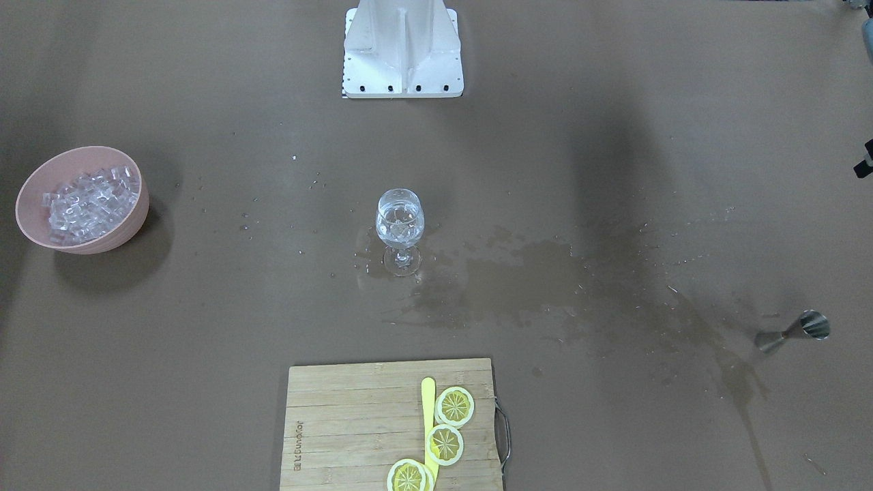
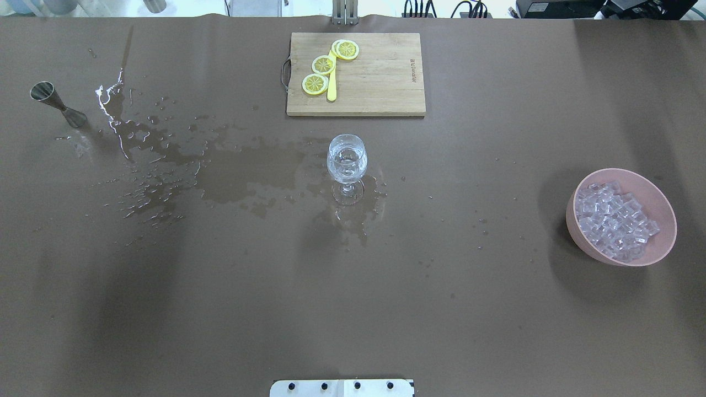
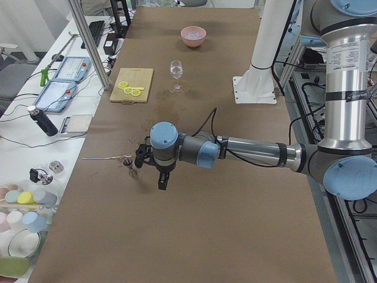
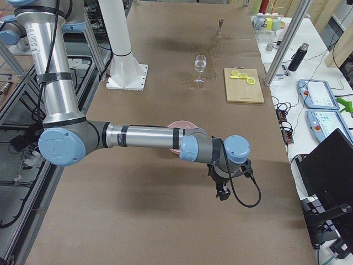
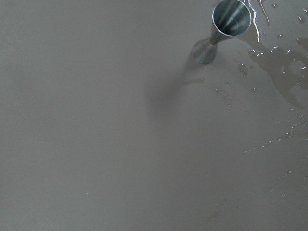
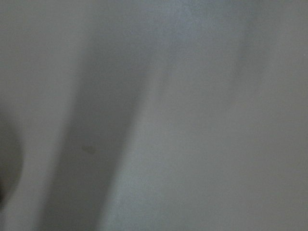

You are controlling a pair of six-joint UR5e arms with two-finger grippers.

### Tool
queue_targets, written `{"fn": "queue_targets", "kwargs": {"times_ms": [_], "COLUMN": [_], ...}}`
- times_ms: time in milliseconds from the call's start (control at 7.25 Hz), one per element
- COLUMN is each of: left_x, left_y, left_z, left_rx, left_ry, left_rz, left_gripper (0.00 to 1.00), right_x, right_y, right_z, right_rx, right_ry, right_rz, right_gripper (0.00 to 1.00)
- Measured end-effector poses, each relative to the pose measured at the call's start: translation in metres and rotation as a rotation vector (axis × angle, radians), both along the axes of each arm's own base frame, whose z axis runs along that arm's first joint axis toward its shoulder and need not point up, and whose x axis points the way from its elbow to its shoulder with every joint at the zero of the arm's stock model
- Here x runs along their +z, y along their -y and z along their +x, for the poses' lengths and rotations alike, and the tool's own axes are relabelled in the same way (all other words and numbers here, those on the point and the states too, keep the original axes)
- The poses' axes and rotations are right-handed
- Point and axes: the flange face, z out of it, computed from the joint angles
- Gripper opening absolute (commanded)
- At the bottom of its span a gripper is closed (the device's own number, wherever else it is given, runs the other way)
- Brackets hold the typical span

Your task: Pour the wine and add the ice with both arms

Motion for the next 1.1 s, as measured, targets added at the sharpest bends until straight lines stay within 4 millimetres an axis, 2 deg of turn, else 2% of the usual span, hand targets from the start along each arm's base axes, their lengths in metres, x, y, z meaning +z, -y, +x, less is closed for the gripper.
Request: {"fn": "queue_targets", "kwargs": {"times_ms": [276, 1103], "left_x": [0.0016, 0.0018], "left_y": [-0.0012, -0.0015], "left_z": [0.0014, 0.0015], "left_rx": [0.004, 0.003], "left_ry": [-0.021, -0.024], "left_rz": [-0.009, -0.014], "left_gripper": [0.98, 0.98], "right_x": [0.0076, -0.0022], "right_y": [-0.0061, -0.0033], "right_z": [0.0001, -0.0018], "right_rx": [0.000, 0.001], "right_ry": [-0.002, 0.024], "right_rz": [-0.014, 0.005], "right_gripper": [1.00, 1.00]}}
